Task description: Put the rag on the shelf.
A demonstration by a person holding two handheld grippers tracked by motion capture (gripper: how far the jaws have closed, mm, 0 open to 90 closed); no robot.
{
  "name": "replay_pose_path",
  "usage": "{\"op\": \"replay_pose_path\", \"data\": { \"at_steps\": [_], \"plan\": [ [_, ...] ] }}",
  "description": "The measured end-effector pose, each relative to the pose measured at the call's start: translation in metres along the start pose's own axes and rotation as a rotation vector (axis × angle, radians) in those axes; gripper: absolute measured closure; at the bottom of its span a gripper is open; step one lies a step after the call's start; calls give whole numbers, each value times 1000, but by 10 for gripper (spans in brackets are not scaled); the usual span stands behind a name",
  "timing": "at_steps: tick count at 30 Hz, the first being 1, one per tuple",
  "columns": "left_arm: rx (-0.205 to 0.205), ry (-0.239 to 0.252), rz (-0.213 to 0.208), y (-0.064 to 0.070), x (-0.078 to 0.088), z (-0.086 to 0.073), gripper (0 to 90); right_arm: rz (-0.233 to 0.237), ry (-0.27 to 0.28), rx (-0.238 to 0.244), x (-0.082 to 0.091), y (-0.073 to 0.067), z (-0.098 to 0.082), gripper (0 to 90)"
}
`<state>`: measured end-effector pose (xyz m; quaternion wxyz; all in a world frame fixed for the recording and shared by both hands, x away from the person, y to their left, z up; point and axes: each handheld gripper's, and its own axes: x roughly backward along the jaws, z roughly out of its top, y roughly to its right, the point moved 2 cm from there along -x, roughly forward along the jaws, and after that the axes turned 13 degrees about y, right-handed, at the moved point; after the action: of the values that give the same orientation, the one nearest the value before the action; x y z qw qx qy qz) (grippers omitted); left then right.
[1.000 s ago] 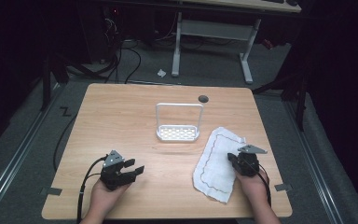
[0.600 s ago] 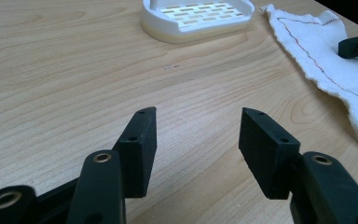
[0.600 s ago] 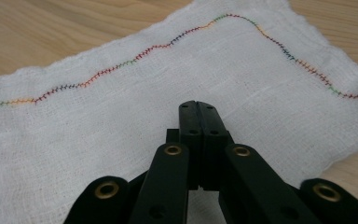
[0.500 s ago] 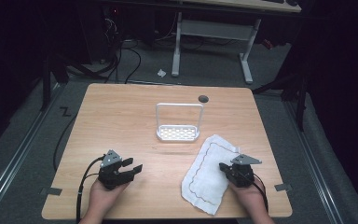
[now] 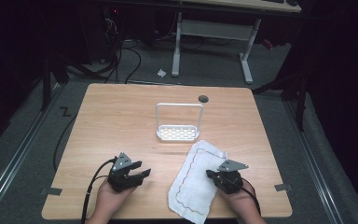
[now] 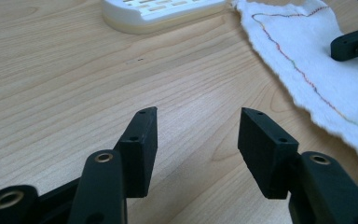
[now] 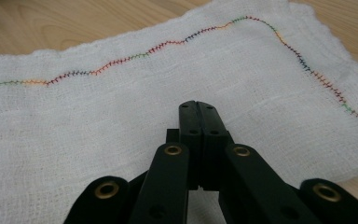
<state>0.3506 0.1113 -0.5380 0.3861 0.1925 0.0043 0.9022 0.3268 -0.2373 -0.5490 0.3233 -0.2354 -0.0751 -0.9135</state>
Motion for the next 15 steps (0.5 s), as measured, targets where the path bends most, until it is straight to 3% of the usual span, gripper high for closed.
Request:
{"op": "replay_pose_path", "data": {
  "at_steps": [9,10,11,12,14,15],
  "plan": [
    [23,6,-48,12,-7,1,574,73,0,49,-10,-25,4,900],
    [36,0,-82,18,-11,1,594,106,-1,59,-13,-33,6,900],
    [36,0,-82,18,-11,1,618,106,-1,59,-13,-33,6,900],
    [41,-13,-131,26,-16,1,629,134,-1,71,-16,-42,7,900],
    [44,-17,-146,30,-18,1,655,152,-4,83,-17,-47,7,900],
    [21,-41,-173,41,-24,-1,669,178,-8,99,-19,-55,8,900]
  ]
}}
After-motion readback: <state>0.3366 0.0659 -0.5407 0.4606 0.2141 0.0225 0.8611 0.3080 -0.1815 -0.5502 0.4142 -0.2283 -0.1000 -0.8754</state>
